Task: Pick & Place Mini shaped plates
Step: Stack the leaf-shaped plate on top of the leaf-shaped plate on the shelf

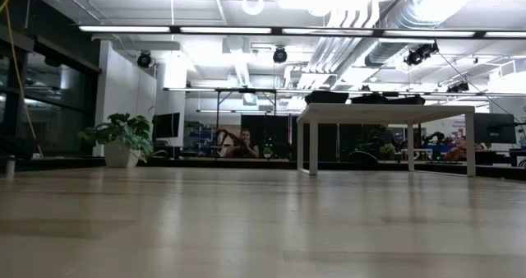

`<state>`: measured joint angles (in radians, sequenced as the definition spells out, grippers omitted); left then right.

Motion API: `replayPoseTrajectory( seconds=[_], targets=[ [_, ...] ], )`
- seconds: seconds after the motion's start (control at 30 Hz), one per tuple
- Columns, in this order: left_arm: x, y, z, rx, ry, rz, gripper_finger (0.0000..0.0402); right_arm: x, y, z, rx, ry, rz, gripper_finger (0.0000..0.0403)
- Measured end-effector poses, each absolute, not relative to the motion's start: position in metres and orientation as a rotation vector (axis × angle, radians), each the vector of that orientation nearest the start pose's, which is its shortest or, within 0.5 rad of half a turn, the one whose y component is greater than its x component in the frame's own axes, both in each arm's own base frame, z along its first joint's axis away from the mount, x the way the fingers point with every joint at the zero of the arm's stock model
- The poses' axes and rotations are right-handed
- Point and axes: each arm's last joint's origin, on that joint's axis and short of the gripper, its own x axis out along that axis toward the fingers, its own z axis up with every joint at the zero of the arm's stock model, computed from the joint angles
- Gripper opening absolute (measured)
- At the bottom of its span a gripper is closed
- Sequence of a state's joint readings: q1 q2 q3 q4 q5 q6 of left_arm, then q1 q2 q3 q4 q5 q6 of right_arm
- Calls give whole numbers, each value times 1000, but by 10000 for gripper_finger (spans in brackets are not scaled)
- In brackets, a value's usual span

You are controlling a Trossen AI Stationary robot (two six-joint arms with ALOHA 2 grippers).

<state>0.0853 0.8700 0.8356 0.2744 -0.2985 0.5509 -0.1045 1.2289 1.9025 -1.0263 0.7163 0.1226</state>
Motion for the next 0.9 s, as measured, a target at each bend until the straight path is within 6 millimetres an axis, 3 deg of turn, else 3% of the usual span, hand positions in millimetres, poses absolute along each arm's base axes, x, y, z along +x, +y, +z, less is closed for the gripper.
replayPoseTrajectory(
  seconds=[0.2, 0.4, 0.53, 0.73, 0.9],
  targets=[
    [189, 25, 375, 515, -87, 425, 152, 154, -70, 497, 308, 419, -943, 0],
    [189, 25, 373, 519, -63, 419, 152, 142, -99, 460, 617, 552, -1147, 0],
    [189, 25, 373, 531, -61, 420, 152, 141, -116, 433, 725, 606, -1248, 0],
    [189, 24, 371, 549, -39, 406, 152, 139, -133, 387, 850, 814, -1190, 0],
    [190, 22, 368, 561, -34, 303, 152, 137, -146, 374, 841, 853, -1124, 0]
  ],
)
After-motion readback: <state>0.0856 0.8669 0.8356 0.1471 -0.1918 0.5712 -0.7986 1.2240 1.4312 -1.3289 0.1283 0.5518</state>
